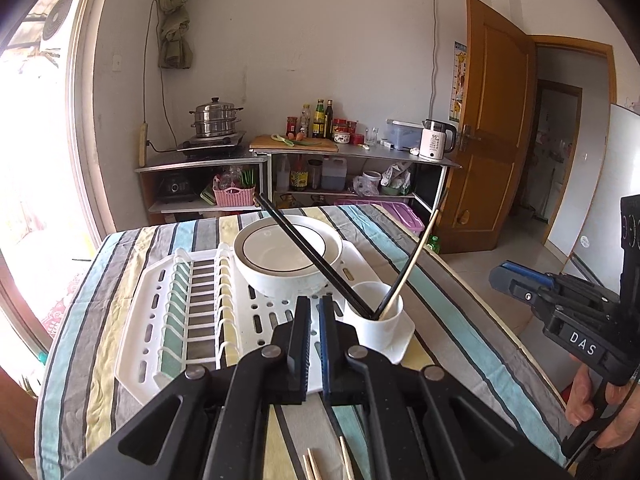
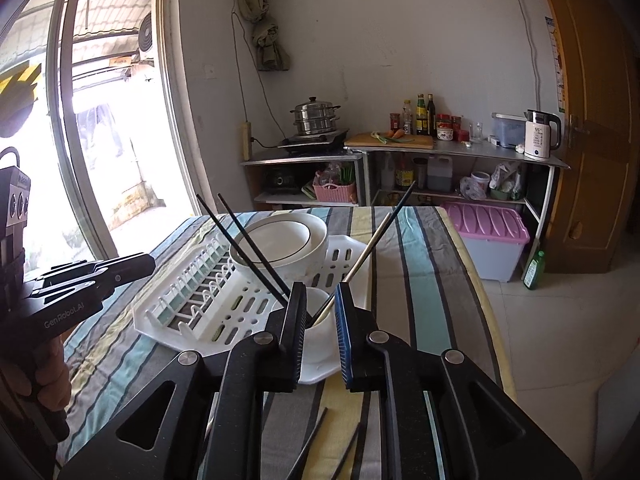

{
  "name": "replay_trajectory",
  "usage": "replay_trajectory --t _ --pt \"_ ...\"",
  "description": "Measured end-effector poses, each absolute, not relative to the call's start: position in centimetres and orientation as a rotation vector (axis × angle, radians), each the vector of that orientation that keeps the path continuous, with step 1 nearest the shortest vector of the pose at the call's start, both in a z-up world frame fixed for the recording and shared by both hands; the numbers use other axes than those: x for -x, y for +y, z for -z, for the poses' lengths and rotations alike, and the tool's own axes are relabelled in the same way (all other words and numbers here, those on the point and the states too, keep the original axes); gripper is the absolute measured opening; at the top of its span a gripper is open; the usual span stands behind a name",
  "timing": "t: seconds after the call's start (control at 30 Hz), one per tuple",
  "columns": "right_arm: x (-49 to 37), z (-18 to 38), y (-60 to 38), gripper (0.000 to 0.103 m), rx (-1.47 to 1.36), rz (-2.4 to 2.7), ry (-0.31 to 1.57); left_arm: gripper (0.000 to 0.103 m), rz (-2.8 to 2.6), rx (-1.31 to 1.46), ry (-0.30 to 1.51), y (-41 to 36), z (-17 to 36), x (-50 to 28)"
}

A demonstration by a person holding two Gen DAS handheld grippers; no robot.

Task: Organize utensils
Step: 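Drop the wooden chopstick into the cup with the right tool while the left tool drops the black one, then move both open tools back down toward the chopsticks on the cloth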

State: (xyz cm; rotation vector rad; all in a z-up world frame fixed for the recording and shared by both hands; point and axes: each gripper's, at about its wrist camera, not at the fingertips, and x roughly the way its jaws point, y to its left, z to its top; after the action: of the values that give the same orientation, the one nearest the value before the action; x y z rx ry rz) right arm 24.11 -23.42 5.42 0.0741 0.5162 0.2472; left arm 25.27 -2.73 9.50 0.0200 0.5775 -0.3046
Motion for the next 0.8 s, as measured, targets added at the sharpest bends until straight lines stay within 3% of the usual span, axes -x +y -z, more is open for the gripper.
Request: replay_trajectory --t 0.8 --pt "-10.5 -2.6 -21.2 0.016 -0.026 -0.257 0.506 0.009 0.238 -0.009 0.547 0.1 -5.9 -8.9"
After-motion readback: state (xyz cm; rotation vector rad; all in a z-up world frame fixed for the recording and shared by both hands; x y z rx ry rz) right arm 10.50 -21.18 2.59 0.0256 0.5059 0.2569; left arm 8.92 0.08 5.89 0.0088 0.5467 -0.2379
